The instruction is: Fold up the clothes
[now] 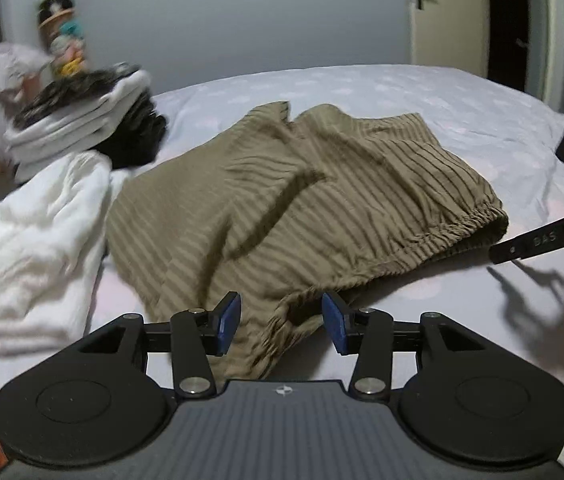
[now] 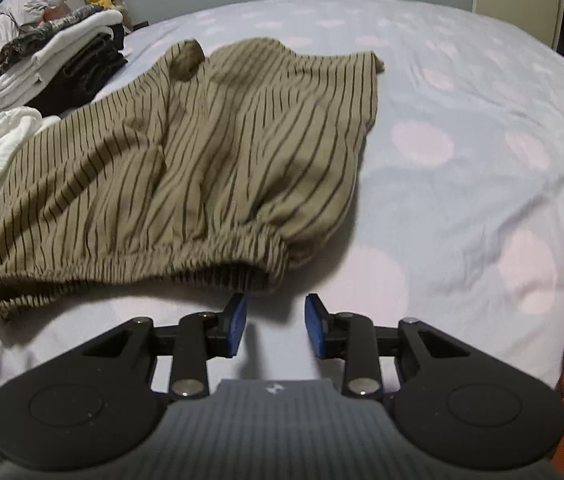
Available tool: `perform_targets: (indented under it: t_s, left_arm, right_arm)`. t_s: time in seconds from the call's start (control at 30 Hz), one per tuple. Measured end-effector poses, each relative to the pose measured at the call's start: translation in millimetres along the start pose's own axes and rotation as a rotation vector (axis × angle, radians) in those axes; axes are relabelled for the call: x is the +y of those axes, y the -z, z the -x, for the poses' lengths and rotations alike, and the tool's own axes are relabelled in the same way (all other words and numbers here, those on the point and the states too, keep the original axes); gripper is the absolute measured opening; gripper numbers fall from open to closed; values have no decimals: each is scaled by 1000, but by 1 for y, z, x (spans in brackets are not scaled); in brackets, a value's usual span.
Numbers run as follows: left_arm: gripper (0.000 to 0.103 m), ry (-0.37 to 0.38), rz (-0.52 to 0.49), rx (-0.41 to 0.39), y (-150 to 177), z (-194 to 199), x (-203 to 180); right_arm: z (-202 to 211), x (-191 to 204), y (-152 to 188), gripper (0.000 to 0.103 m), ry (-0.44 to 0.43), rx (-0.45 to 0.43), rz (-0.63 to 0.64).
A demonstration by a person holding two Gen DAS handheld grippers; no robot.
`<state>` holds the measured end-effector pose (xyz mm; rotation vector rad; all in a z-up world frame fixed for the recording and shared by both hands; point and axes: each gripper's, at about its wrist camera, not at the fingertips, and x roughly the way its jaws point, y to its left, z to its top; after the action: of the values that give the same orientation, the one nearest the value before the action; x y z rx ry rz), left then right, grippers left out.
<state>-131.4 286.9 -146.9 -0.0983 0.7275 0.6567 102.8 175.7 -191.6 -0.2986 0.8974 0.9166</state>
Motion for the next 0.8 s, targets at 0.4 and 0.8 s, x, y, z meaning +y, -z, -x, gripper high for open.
perform_targets:
  t_s: [0.4, 0.8]
  left_arm:
    - [4, -55, 46, 50, 4, -25, 1]
    - [2, -115, 108, 59, -3, 46, -8]
  right_arm:
    - [-10, -13, -6, 11, -90, -49, -167]
    - [62, 3, -29, 6, 25, 5, 68]
